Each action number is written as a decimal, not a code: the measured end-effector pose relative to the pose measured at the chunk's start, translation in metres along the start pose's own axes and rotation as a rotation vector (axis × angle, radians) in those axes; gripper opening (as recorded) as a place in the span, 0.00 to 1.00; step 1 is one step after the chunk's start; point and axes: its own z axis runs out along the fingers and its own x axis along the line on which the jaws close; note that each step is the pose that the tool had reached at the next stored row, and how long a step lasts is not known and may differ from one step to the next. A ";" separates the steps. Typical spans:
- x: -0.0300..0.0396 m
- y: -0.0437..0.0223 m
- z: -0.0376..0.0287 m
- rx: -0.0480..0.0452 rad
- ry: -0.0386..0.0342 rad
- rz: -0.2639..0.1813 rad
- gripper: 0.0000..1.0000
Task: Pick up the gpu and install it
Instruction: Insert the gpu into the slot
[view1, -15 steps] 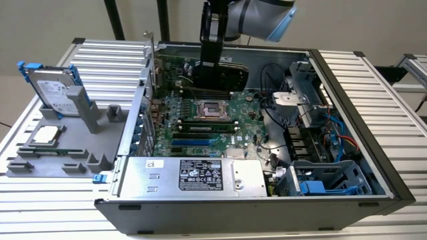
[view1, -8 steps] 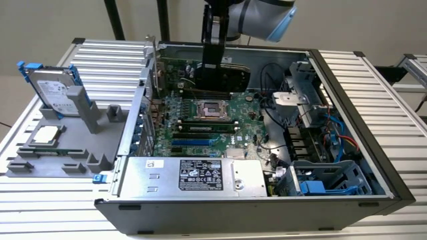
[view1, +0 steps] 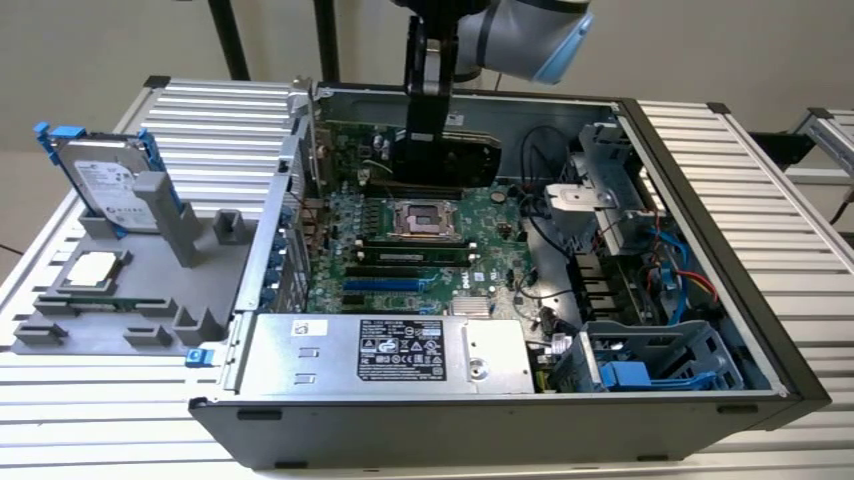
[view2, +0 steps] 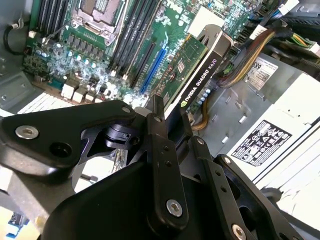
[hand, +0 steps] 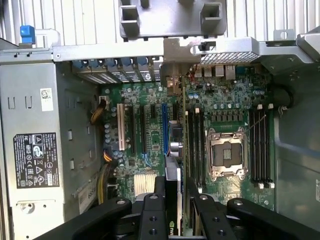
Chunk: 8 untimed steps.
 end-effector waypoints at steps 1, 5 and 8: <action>0.0000 0.0000 0.0001 0.0000 -0.0001 0.000 0.00; -0.0001 -0.0018 0.0013 0.0002 -0.0003 0.000 0.00; -0.0003 -0.0041 0.0030 0.0001 0.0000 0.000 0.00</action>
